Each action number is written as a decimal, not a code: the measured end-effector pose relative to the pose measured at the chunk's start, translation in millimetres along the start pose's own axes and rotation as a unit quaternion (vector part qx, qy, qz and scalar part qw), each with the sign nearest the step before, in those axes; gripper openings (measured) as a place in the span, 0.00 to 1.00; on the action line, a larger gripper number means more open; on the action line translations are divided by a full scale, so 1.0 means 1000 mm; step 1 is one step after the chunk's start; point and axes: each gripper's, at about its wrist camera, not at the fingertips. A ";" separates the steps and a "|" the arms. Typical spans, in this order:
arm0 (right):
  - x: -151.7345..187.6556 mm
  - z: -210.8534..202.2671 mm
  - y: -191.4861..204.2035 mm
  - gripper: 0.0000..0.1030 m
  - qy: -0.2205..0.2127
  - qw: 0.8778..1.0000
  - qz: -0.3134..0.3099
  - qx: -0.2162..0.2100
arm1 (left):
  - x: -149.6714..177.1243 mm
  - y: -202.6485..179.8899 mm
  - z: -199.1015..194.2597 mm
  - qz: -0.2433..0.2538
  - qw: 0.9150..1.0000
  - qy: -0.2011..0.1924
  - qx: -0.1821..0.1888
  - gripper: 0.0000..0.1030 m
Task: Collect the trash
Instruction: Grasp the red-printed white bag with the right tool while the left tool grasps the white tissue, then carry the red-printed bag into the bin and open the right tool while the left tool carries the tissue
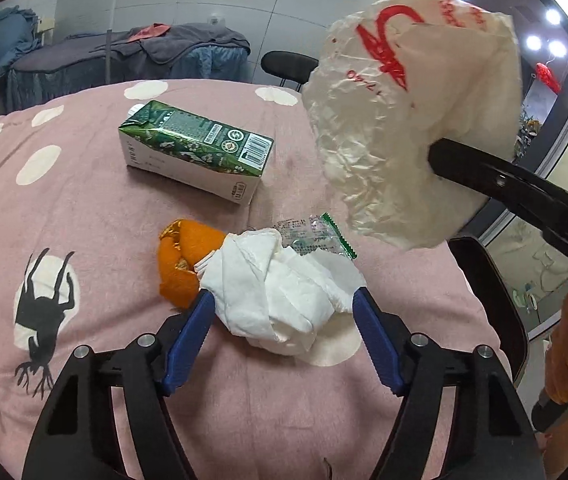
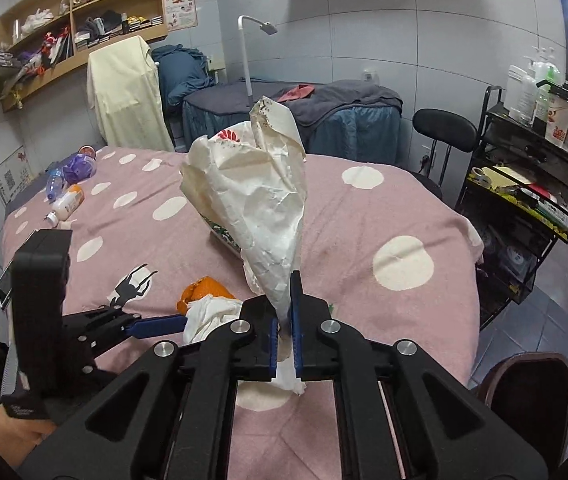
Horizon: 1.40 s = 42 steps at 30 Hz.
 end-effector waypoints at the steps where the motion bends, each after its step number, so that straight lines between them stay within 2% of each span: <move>1: 0.004 -0.004 -0.003 0.06 0.000 1.000 0.005 0.000 | -0.001 -0.003 0.003 0.005 1.000 0.002 -0.004 0.60; 3: 0.013 -0.011 -0.009 0.06 0.000 1.000 0.017 -0.003 | -0.001 -0.008 0.009 0.015 1.000 0.005 -0.019 0.41; 6: 0.026 -0.015 -0.018 0.06 0.006 0.999 0.035 0.000 | -0.002 -0.008 0.012 0.015 1.000 0.007 -0.027 0.26; 9: 0.038 -0.018 -0.026 0.06 0.009 0.998 0.061 -0.004 | -0.002 -0.006 0.003 0.010 1.000 -0.007 -0.028 0.20; 17: 0.067 -0.045 -0.047 0.06 -0.003 0.994 0.105 0.020 | 0.004 -0.010 -0.039 0.003 0.999 -0.049 -0.010 0.19; 24: 0.093 -0.077 -0.066 0.06 -0.018 0.989 0.130 0.066 | 0.005 -0.028 -0.074 0.014 0.996 -0.082 0.013 0.19; 31: 0.128 -0.110 -0.085 0.06 -0.021 0.980 0.164 0.107 | 0.026 -0.073 -0.077 0.044 0.994 -0.082 0.054 0.19; 37: 0.156 -0.140 -0.103 0.06 -0.021 0.970 0.181 0.160 | 0.036 -0.109 -0.066 0.064 0.992 -0.067 0.088 0.19; 40: 0.175 -0.151 -0.112 0.06 -0.005 0.963 0.184 0.196 | 0.041 -0.131 -0.060 0.082 0.990 -0.060 0.101 0.19; 42: 0.187 -0.153 -0.119 0.06 0.006 0.959 0.193 0.207 | 0.044 -0.144 -0.056 0.094 0.988 -0.056 0.110 0.19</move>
Point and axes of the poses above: each gripper's, at about its wrist camera, not at the fingertips, and z roughly the way its jaws point, y to its left, x to its underside, and after that the axes turned 14 degrees about -z, right-handed
